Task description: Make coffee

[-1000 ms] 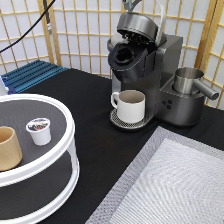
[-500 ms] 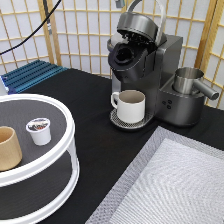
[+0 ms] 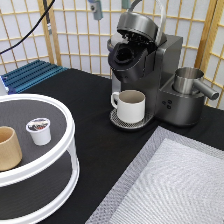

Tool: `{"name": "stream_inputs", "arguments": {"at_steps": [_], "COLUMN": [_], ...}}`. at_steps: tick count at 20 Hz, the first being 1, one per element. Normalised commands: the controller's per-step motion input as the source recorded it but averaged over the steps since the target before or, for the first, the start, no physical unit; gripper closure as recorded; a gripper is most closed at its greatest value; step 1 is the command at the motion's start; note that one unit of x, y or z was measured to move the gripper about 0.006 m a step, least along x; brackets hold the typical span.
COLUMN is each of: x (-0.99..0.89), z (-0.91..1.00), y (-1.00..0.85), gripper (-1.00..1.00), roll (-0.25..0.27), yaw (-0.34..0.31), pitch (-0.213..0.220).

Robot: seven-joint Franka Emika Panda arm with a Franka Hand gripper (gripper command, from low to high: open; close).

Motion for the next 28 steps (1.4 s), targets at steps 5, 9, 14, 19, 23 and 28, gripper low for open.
{"name": "stream_inputs", "arguments": {"at_steps": [5, 9, 14, 19, 23, 28], "x": [-0.77, -0.7, -0.46, -0.3, -0.2, -0.16], "z": [-0.37, -0.65, -0.73, -0.33, -0.05, 0.0], "y": [-0.44, -0.31, -0.33, -0.25, -0.22, -0.23], "gripper": [-1.0, -1.0, -1.0, -1.0, -1.0, -1.0], "roll": [-0.004, -0.034, -0.035, -0.008, 0.0, -0.012], "yaw": [-0.098, -0.185, -0.235, -0.297, -0.317, -0.304], "pitch": [0.022, -0.07, -0.11, -0.024, -0.001, -0.001]}}
